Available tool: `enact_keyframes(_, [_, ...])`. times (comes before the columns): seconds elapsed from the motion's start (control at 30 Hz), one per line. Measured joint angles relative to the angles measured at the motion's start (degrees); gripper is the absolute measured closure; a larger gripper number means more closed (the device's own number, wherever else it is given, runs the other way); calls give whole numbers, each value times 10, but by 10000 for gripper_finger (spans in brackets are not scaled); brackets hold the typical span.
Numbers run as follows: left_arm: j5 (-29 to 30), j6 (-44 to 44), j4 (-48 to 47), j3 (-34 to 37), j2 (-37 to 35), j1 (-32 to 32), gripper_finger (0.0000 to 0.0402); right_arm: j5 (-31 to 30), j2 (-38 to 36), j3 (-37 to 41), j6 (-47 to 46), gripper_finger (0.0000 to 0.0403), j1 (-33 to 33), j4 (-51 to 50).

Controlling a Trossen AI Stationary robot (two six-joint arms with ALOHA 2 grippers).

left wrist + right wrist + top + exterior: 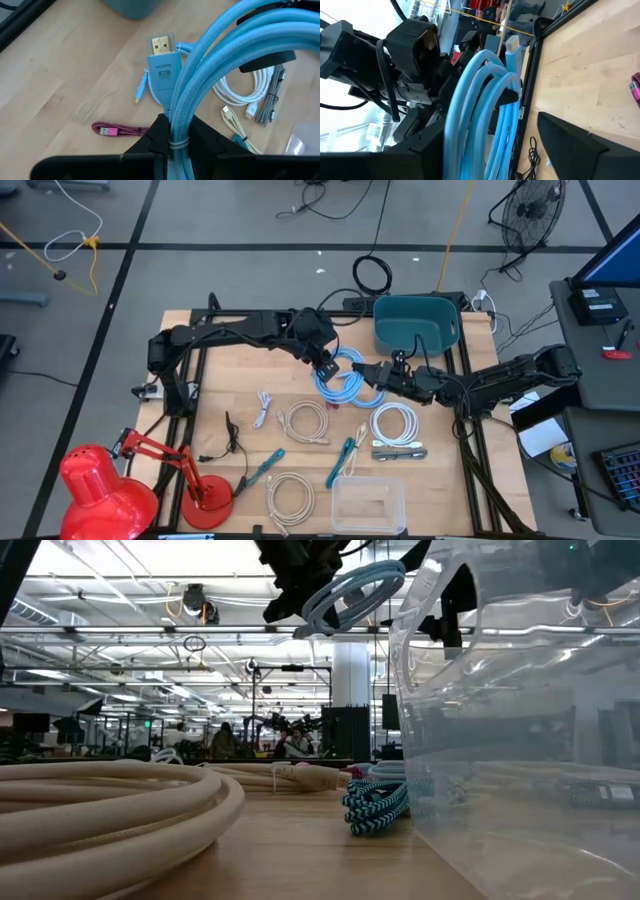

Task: Pick & Place USB Port
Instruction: Put the left blue HDMI cable into the blue bin

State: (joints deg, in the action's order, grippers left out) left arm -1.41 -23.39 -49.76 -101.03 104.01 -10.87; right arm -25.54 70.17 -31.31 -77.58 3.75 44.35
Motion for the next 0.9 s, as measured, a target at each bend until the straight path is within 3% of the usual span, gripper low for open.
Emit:
enact_keyframes(0.2, [0, 5, -11, -14, 0, 0, 359, 3, 0, 0, 0, 212, 0, 0])
enact_keyframes(0.53, [14, 13, -46, -89, 1, 0, 346, 3, -1, -1, 10, 375, 0, 4])
enact_keyframes(0.73, [-25, 42, -84, -119, -10, 8, 262, 4, 2, 2, 15, 373, 0, -14])
enact_keyframes(0.9, [-3, 46, -114, -134, -48, 16, 230, -5, -3, 1, 17, 376, -1, -3])
